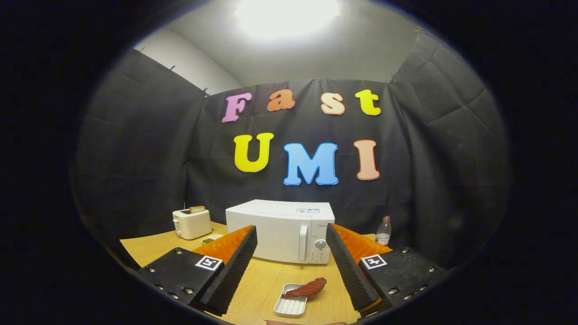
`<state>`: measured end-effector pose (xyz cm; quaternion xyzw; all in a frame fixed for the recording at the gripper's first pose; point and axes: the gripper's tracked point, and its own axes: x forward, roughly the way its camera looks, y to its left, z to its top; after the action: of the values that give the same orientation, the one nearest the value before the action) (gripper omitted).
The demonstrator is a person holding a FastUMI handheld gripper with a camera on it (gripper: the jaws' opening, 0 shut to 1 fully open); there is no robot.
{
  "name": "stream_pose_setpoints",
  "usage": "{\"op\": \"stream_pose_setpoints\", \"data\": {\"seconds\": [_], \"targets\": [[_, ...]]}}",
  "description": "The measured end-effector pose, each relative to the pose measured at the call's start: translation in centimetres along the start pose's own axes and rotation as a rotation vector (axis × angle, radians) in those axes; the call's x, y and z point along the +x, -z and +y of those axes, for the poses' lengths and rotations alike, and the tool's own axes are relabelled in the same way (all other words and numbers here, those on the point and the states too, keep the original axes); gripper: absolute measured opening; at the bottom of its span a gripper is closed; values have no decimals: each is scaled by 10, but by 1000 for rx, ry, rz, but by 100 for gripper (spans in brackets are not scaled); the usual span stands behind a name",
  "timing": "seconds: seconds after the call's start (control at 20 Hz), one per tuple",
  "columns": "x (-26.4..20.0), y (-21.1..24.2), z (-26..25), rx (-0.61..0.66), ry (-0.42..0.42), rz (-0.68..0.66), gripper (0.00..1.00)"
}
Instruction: Open the microwave, put the food inside, and close the microwave door.
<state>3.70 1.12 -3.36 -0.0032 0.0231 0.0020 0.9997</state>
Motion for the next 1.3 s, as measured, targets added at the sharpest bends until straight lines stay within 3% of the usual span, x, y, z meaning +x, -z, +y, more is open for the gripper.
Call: {"op": "stream_pose_setpoints", "data": {"seconds": [0.6, 1.1, 1.3], "targets": [[112, 39, -13, 75, 37, 5, 96], [208, 105, -46, 70, 109, 84, 96], [234, 130, -40, 121, 95, 124, 96]]}}
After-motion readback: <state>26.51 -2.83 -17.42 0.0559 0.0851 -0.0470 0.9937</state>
